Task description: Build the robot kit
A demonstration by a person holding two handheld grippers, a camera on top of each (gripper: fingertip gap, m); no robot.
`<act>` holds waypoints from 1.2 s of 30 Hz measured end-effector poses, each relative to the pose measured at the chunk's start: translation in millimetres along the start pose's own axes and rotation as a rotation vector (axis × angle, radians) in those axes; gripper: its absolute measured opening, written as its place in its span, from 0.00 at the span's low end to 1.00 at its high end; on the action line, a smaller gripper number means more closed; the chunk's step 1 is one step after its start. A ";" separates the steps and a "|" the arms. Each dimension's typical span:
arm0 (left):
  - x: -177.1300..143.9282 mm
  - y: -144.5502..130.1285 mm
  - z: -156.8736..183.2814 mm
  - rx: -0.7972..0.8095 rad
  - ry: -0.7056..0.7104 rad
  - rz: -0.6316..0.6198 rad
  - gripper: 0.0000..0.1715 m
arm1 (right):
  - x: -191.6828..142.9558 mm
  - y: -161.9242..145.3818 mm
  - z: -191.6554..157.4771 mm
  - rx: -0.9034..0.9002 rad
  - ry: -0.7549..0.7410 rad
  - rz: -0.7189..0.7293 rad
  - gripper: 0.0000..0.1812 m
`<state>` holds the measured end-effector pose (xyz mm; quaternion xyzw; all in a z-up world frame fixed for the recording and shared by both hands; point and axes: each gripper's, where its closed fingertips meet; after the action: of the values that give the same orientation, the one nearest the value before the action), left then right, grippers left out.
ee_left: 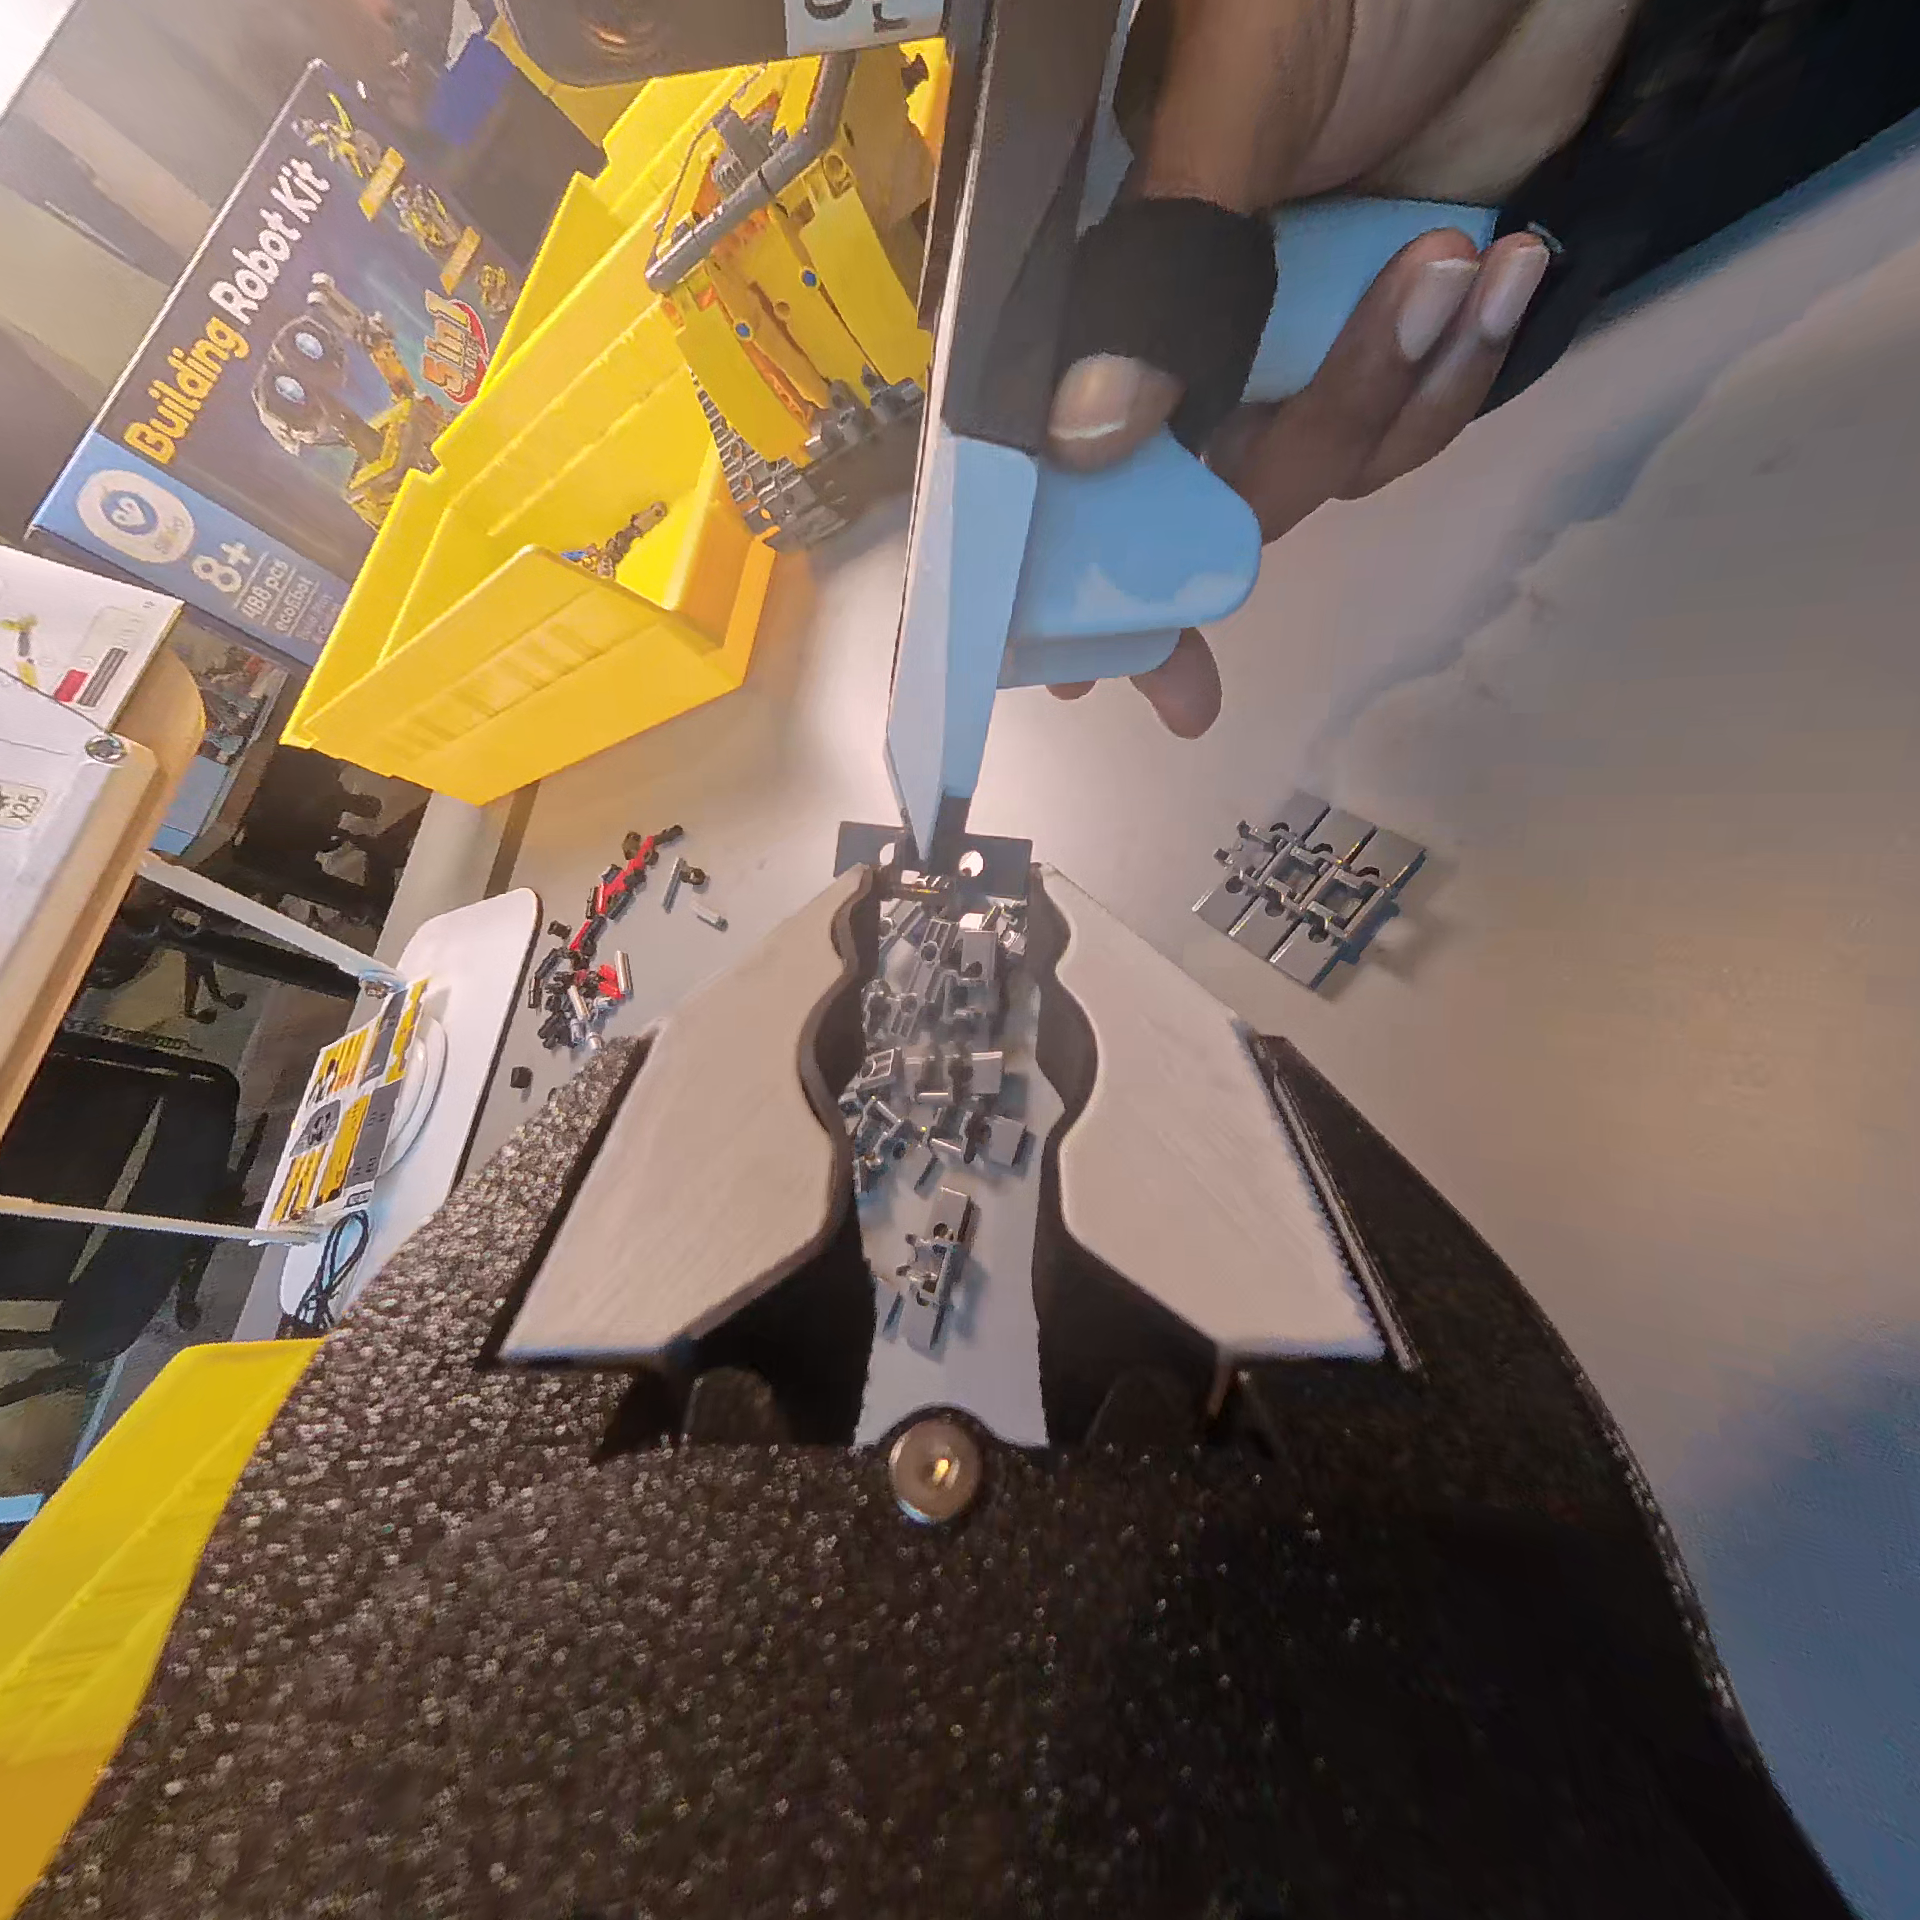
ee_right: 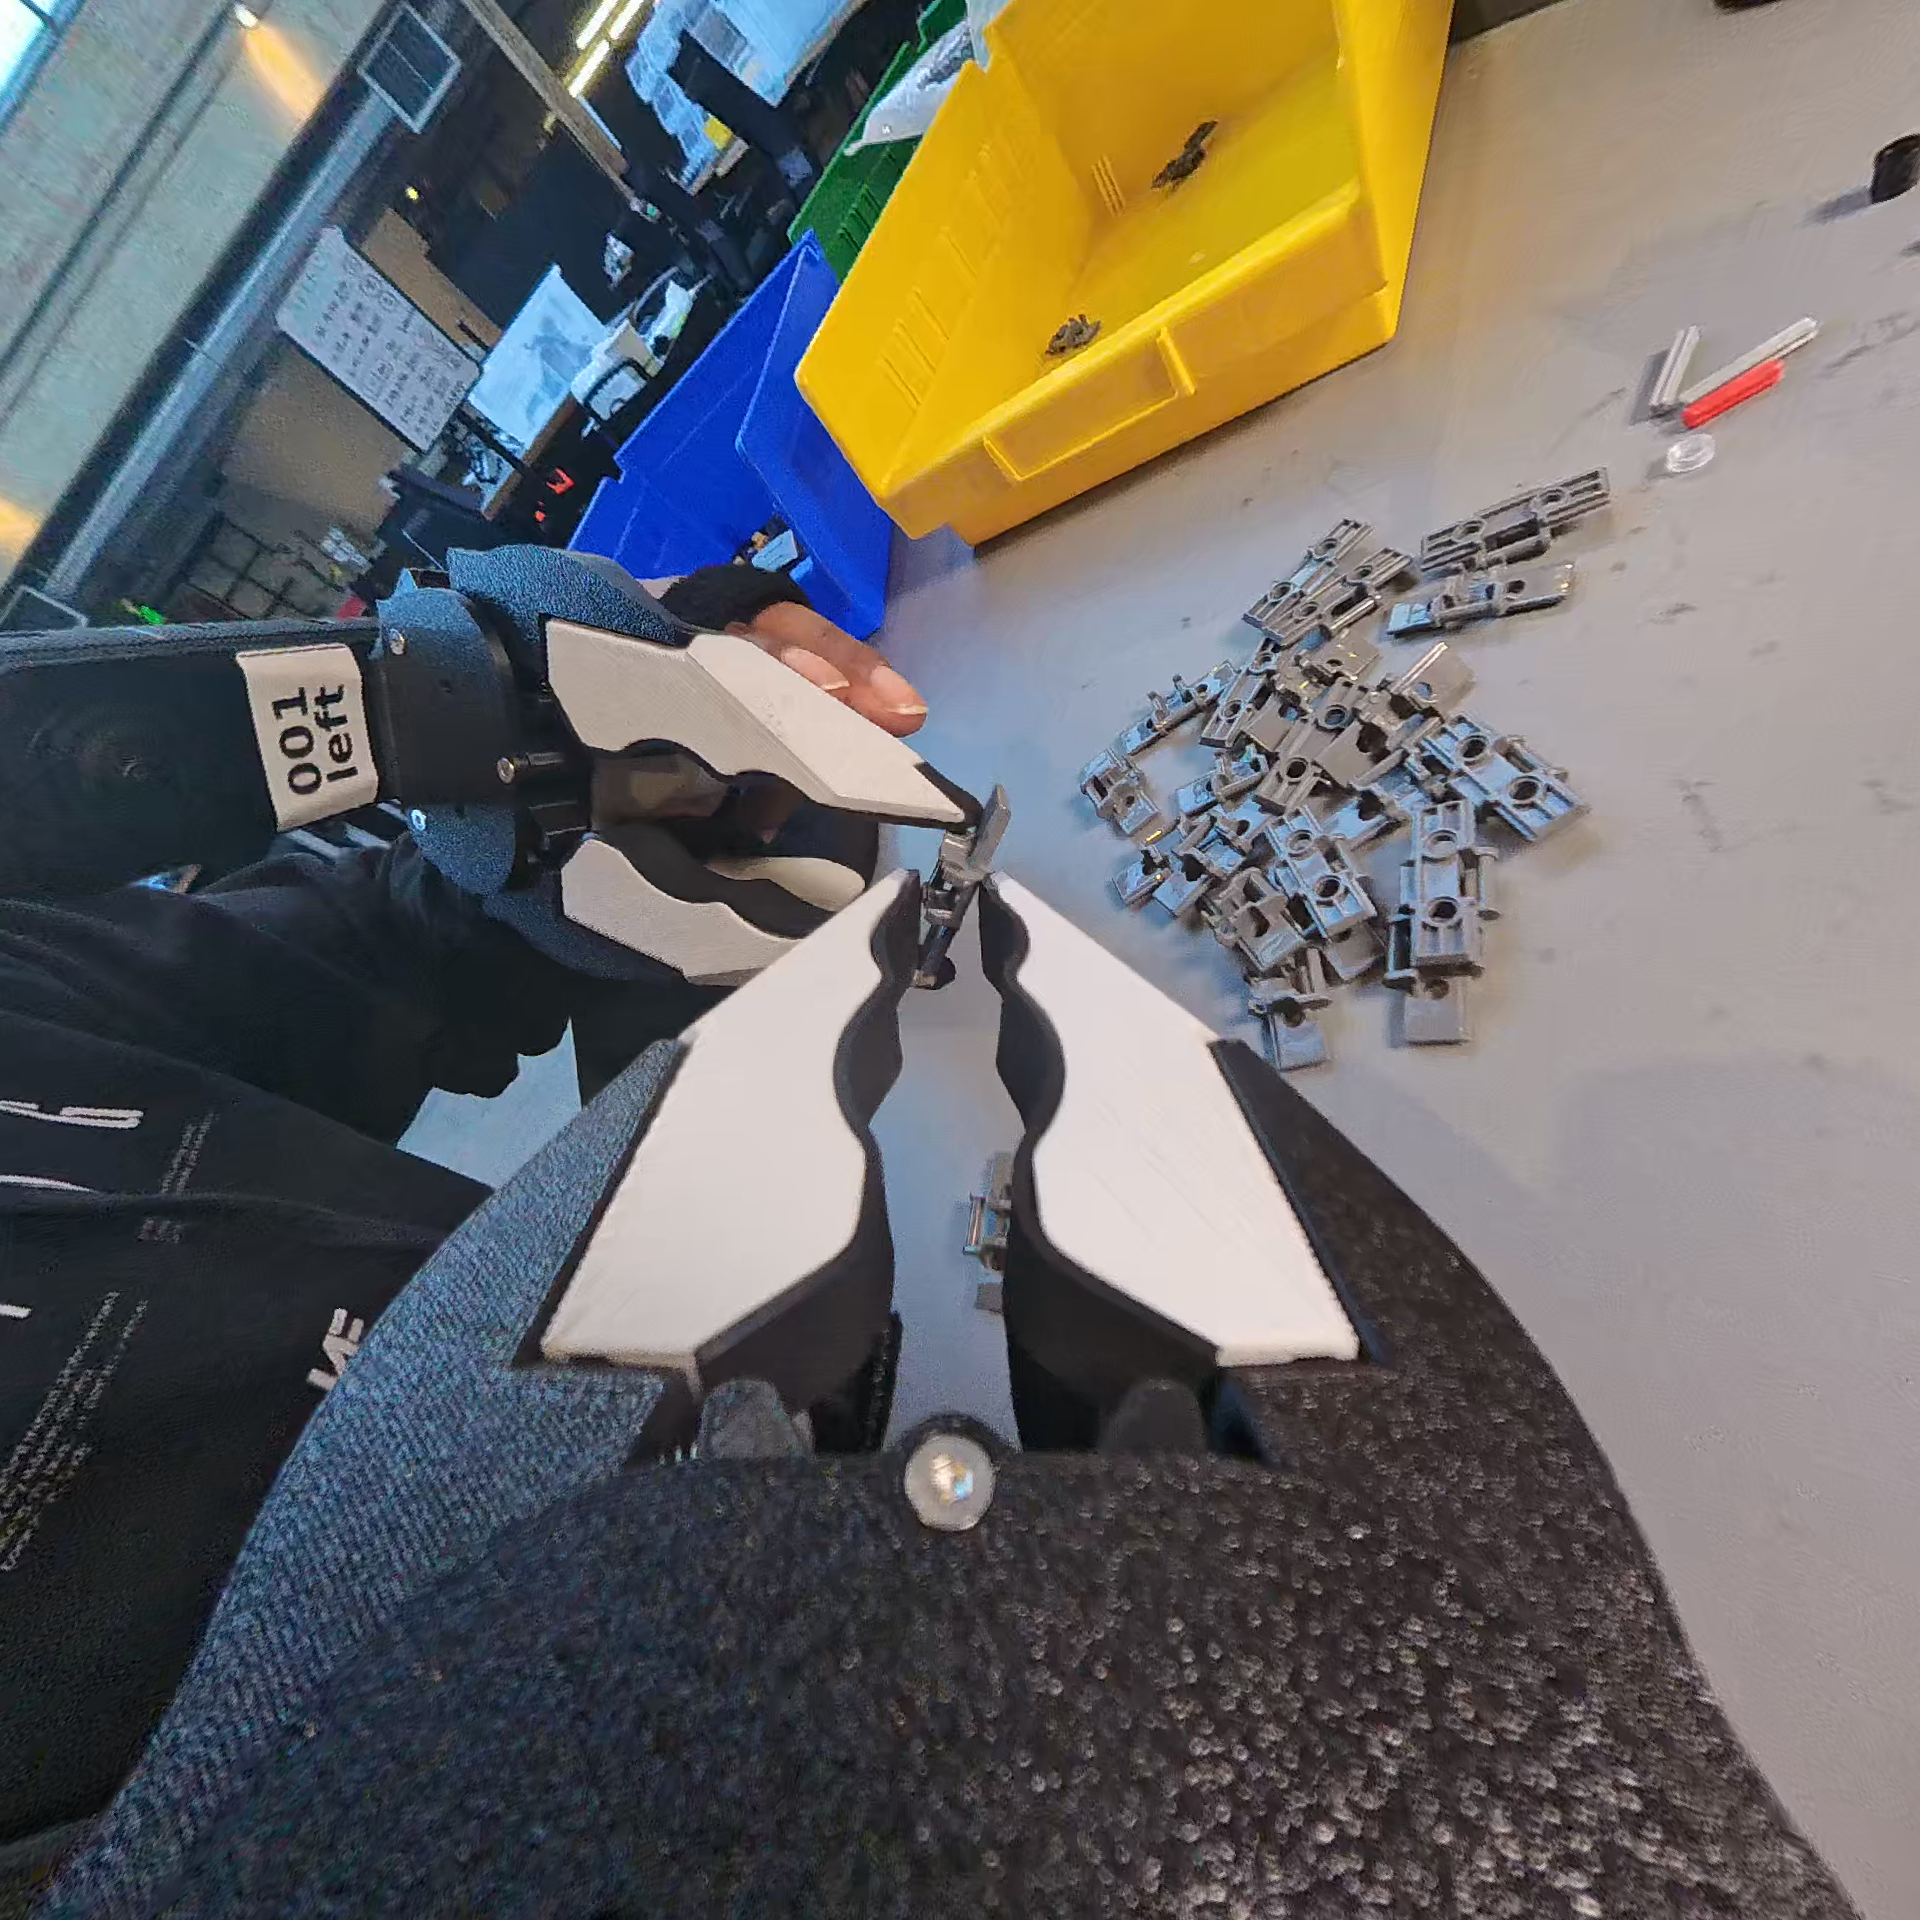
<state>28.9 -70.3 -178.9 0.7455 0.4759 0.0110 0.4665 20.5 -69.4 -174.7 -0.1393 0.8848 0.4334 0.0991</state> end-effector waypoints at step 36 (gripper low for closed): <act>15.3 -18.2 90.4 -0.201 -0.481 -0.176 0.10 | -25.7 -75.4 28.1 -0.171 -0.154 -0.915 0.04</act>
<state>66.3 -119.2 -249.3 0.6326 0.4108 -0.1598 0.6368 71.3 -87.1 -239.8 -0.4902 0.6837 0.4255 0.3335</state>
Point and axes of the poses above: each gripper's, where its closed fingertips meet, x out along the fingers, y out of its top, z = x × y across the jaws, and after that the axes turned 1 degree about -x, right-handed
